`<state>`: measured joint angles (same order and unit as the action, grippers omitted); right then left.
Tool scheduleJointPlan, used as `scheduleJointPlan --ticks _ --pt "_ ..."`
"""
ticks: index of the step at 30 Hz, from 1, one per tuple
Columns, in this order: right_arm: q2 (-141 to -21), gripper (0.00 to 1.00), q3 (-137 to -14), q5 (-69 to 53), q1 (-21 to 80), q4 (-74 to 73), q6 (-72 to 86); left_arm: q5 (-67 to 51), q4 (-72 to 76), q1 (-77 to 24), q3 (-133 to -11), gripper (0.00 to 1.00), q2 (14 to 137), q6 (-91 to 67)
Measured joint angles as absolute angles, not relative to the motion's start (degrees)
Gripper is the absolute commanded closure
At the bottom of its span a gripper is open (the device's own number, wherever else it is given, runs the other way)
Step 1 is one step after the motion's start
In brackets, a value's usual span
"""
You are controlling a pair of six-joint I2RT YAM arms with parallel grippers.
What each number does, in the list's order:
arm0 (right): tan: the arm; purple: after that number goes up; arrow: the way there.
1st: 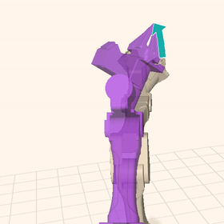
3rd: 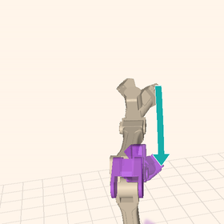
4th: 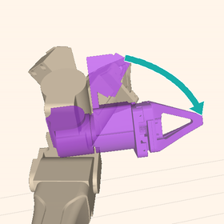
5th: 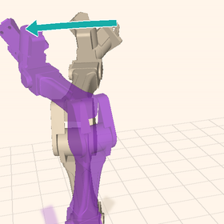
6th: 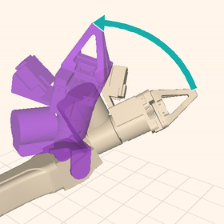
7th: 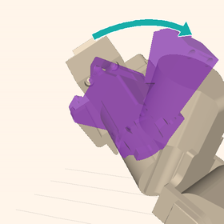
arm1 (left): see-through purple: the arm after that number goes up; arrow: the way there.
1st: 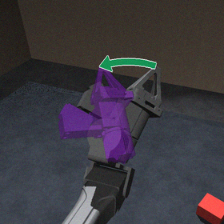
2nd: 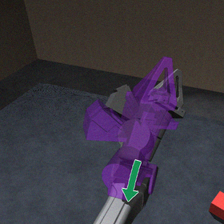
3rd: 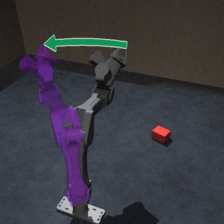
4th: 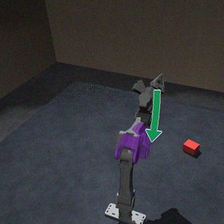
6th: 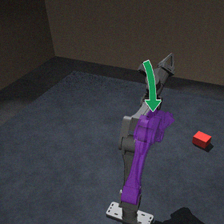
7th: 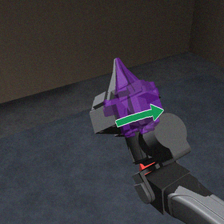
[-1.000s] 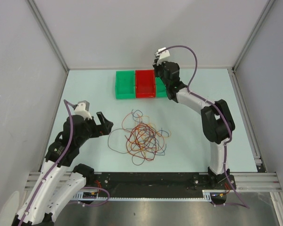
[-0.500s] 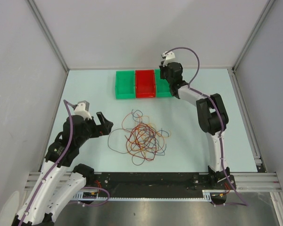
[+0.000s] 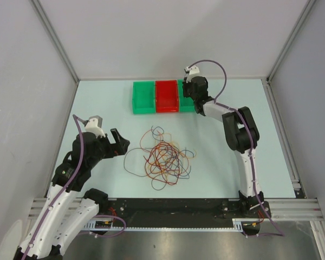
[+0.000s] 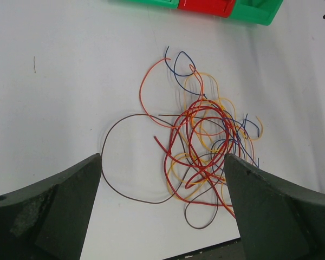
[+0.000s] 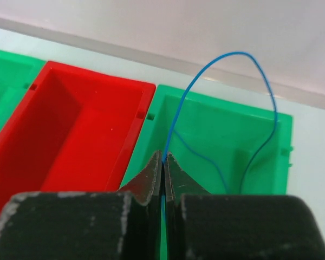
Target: Untangle the cables
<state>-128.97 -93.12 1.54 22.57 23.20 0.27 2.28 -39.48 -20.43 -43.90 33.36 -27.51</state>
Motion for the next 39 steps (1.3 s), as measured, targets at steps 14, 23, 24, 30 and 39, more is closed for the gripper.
scheduleJointPlan --ticks 14,23,24,30,39 --pt "-131.1 0.75 -102.1 -0.1 23.9 8.2 1.6 2.2 -39.5 -20.3 -43.9 0.01 33.4 -27.5" --pt "-130.8 0.49 -104.9 3.9 26.0 0.6 -3.0 2.2 -39.5 -20.3 -43.9 0.01 33.2 -27.5" --pt "-130.6 0.48 -104.9 5.0 26.5 -0.5 -3.9 2.2 -39.5 -20.3 -43.8 0.01 33.1 -27.5" --pt "-124.6 0.41 -99.2 9.0 28.9 0.1 -5.6 2.2 -39.4 -20.3 -43.8 0.01 32.8 -27.5" --pt "-123.0 0.59 -107.7 6.2 29.3 0.1 -1.0 2.2 -39.1 -20.3 -43.8 0.01 32.4 -27.5"
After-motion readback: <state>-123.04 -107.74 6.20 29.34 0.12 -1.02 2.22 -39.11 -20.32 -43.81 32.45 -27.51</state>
